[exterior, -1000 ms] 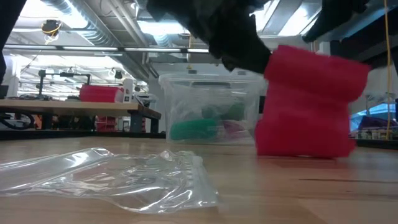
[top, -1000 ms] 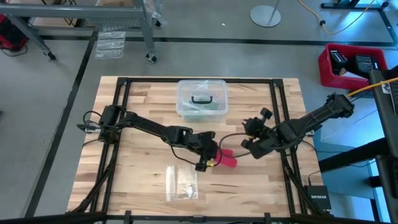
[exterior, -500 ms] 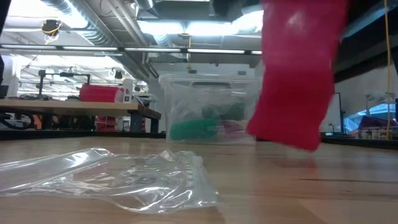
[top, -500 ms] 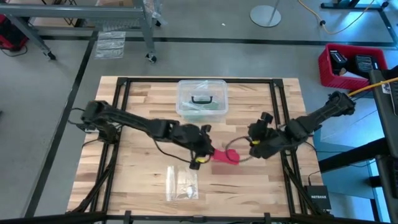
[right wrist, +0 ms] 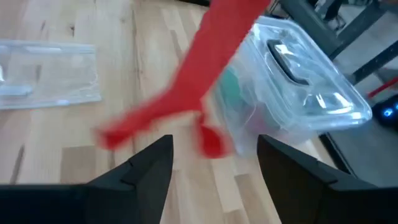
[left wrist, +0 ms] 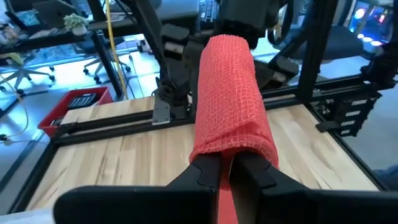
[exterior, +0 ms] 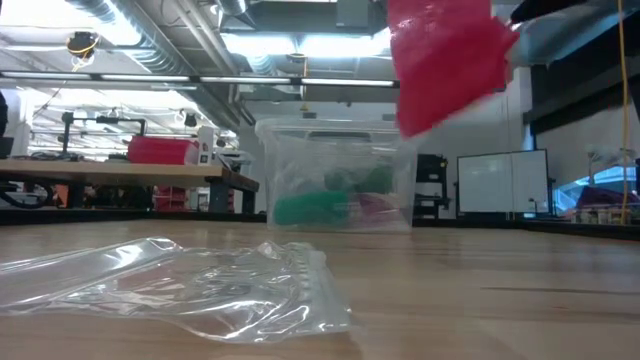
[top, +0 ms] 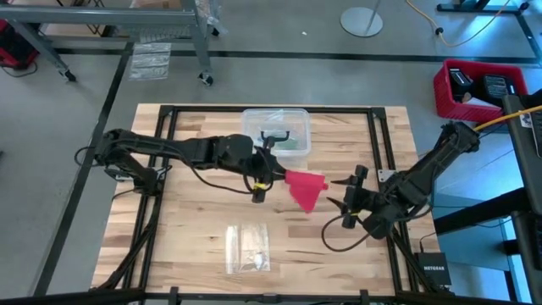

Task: Roll bandage
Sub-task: Roll the red bandage

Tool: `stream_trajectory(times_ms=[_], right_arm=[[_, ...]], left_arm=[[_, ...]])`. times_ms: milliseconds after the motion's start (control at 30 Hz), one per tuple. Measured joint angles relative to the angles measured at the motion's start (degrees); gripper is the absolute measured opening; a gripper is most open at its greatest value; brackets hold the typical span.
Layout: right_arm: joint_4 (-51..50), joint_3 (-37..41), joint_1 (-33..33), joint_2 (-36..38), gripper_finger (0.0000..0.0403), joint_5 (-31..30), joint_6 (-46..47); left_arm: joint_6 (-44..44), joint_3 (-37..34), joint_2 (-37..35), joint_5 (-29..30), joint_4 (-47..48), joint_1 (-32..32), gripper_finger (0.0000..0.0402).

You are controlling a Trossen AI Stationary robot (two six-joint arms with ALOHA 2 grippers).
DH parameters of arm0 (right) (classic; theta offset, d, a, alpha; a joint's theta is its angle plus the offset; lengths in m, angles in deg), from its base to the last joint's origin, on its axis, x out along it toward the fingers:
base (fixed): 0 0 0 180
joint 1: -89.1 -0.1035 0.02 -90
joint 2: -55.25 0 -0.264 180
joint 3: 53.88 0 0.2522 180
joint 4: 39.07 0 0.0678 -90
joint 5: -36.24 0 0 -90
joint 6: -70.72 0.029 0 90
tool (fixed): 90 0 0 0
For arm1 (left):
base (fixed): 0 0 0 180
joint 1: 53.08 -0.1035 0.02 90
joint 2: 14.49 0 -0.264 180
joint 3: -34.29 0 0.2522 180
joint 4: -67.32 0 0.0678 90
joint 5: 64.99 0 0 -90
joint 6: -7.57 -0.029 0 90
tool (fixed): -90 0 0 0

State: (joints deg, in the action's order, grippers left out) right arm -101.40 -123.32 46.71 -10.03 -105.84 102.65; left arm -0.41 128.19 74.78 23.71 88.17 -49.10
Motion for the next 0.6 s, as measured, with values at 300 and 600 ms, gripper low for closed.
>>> stream_trajectory(times_ms=[300, 600], right_arm=[[3.56, 5.45, 0.42, -0.10, 0.0237, -4.94, -4.09], [7.38, 5.53, 1.24, -0.18, 0.0237, -5.45, -12.70]], left_arm=[[-0.51, 0.00, 0.00, -0.17, 0.07, 0.67, 0.0011], [-1.47, 0.00, 0.00, -0.17, 0.06, 0.56, 0.0011]])
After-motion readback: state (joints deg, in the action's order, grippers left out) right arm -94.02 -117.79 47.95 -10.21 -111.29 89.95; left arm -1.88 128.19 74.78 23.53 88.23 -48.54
